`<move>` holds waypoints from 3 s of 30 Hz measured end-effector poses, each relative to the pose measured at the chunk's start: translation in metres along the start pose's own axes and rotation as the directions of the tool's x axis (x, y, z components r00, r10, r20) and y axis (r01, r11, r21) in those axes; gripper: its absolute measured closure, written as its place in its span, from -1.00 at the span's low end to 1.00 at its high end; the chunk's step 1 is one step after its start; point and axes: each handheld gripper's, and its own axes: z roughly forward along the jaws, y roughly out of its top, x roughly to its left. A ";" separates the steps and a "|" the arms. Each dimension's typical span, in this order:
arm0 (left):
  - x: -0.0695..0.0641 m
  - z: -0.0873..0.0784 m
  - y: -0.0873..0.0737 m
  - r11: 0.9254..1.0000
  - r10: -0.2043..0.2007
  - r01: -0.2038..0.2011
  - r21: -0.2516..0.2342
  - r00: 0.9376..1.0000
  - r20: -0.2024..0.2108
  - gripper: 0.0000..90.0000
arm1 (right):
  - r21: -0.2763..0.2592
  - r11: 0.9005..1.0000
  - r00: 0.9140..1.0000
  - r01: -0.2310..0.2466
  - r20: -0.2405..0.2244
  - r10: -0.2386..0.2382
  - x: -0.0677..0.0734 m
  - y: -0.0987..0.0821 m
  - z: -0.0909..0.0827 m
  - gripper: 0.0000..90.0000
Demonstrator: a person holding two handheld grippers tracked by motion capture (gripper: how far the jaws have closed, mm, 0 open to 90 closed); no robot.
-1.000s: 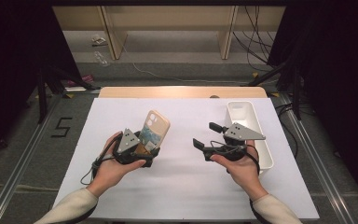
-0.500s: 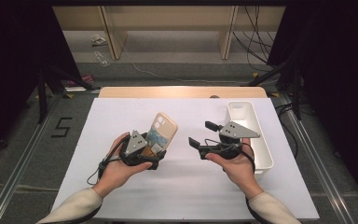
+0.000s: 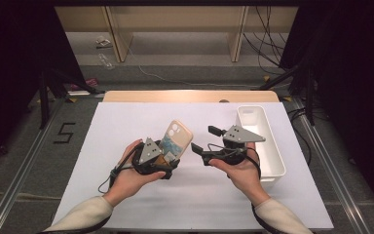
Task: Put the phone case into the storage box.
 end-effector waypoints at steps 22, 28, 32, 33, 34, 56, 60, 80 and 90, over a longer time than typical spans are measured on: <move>-0.022 0.015 0.003 0.999 0.044 -0.044 0.011 0.998 0.041 -0.75 | 0.029 0.999 1.000 -0.022 0.010 0.022 0.000 0.002 0.022 -0.66; -0.027 0.017 0.004 0.998 0.055 -0.056 0.014 0.997 0.048 -0.75 | 0.039 0.999 0.999 -0.031 0.022 0.030 -0.002 0.003 0.026 -0.66; -0.029 0.018 0.004 0.998 0.063 -0.064 0.012 0.997 0.051 -0.75 | 0.042 0.998 0.999 -0.036 0.024 0.035 -0.003 0.002 0.029 -0.65; -0.030 0.019 0.004 0.998 0.064 -0.065 0.012 0.997 0.050 -0.75 | 0.045 0.998 0.999 -0.038 0.025 0.037 -0.003 0.003 0.029 -0.65; -0.030 0.019 0.004 0.998 0.065 -0.065 0.011 0.997 0.050 -0.75 | 0.048 0.998 0.999 -0.040 0.025 0.039 -0.003 0.003 0.030 -0.65; -0.033 0.021 0.002 0.997 0.073 -0.074 0.018 0.996 0.052 -0.75 | 0.093 0.993 0.997 -0.066 0.044 0.062 -0.002 0.004 0.040 -0.08; -0.034 0.021 0.002 0.997 0.072 -0.073 0.016 0.996 0.051 -0.75 | 0.092 0.992 0.996 -0.081 0.045 0.077 -0.002 0.005 0.040 0.10; -0.035 0.022 0.000 0.996 0.083 -0.085 0.031 0.995 0.062 -0.75 | 0.071 0.987 0.989 -0.143 -0.031 0.145 -0.002 0.005 0.037 0.69; -0.036 0.023 -0.001 0.996 0.082 -0.085 0.033 0.994 0.079 -0.75 | 0.088 0.990 0.992 -0.114 -0.048 0.118 0.006 0.010 0.036 0.76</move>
